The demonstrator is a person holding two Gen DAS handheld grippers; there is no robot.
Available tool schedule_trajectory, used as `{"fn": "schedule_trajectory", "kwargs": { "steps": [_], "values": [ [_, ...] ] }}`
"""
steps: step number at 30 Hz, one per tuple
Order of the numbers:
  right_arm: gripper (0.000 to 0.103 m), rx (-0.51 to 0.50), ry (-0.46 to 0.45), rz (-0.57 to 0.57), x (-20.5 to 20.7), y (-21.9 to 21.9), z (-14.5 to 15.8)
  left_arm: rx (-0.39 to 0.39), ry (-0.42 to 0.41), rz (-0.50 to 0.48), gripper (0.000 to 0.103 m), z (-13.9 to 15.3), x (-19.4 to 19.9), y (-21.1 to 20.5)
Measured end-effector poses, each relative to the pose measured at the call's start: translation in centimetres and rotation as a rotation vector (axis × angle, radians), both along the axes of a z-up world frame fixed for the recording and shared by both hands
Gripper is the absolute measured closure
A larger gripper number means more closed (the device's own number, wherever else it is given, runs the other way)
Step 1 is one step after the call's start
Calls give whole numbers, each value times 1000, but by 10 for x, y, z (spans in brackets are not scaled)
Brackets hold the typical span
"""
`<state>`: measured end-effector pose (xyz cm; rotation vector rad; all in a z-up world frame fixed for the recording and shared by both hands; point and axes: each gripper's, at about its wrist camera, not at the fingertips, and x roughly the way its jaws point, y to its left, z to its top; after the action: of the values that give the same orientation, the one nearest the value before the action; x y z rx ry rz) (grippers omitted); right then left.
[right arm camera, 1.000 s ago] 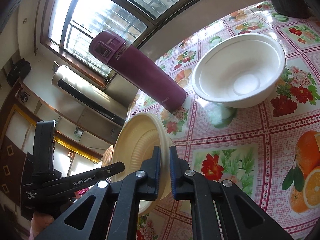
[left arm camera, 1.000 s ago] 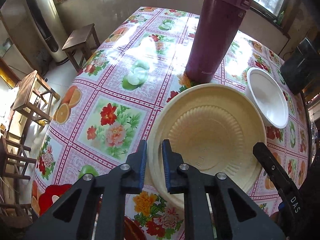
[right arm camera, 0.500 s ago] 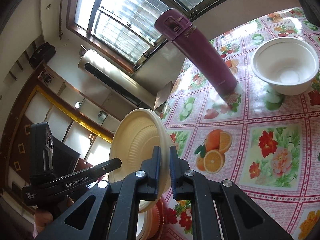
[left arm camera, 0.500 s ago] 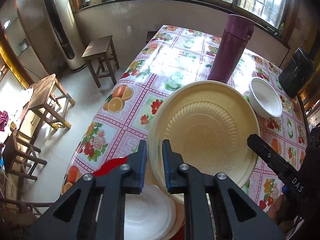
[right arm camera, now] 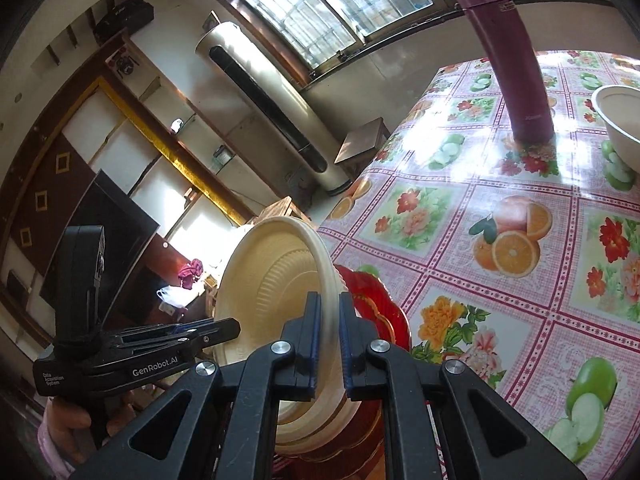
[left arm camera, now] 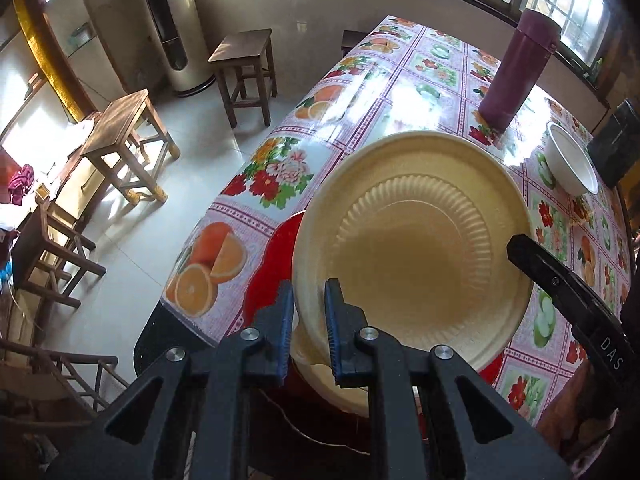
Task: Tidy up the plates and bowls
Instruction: 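Lift the beige bowl and lower it onto the red plate stack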
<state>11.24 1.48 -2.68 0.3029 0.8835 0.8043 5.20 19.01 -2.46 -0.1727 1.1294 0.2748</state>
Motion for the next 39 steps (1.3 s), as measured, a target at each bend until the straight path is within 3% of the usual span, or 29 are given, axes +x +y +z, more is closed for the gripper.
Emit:
{"fn": "schedule_trajectory", "kwargs": {
  "steps": [7, 22, 39],
  "values": [
    [95, -69, -62, 27, -20, 14, -2, 8, -15, 9, 89, -3, -15, 2],
    [95, -39, -73, 37, -27, 5, 17, 74, -78, -12, 89, 23, -35, -6],
    [94, -97, -1, 42, -23, 12, 1, 130, -75, -27, 89, 8, -42, -13]
  ]
}}
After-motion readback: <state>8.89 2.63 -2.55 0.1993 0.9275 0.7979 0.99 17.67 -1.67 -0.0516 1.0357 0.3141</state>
